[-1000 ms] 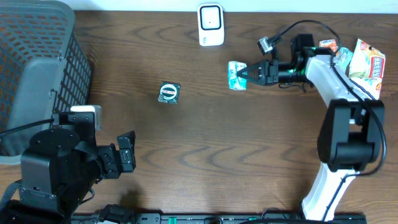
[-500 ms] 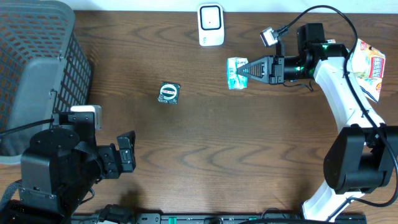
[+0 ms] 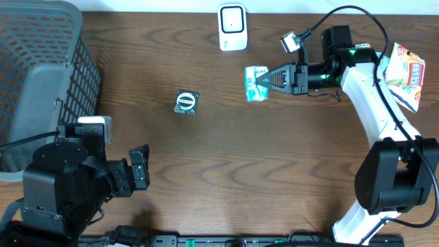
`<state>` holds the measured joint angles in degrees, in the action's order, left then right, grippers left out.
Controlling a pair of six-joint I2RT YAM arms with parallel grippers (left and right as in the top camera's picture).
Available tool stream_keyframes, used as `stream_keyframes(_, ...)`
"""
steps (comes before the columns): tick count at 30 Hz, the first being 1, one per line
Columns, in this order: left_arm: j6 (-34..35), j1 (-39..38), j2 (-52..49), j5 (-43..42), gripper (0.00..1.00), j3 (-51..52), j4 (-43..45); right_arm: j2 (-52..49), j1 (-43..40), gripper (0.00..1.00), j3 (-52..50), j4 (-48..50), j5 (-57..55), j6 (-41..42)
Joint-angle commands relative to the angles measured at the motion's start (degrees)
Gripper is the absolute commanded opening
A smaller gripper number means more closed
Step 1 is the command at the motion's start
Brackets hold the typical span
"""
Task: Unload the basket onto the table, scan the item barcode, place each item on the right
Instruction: 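Lift the green tissue pack and carry it right, turning it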
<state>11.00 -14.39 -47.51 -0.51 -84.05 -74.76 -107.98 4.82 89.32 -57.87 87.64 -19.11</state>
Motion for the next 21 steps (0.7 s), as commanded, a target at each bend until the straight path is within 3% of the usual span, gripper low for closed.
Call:
stream_keyframes(1, 0.7, 0.2, 0.0, 0.1, 0.98, -0.5, -0.1, 1.1, 0.8, 0.01, 0.1, 0.0, 1.2, -1.3)
stream_keyframes(21, 0.7, 0.2, 0.0, 0.1, 0.98, -0.5, -0.1, 1.1, 1.5, 0.01, 0.1, 0.7, 1.2, -1.3)
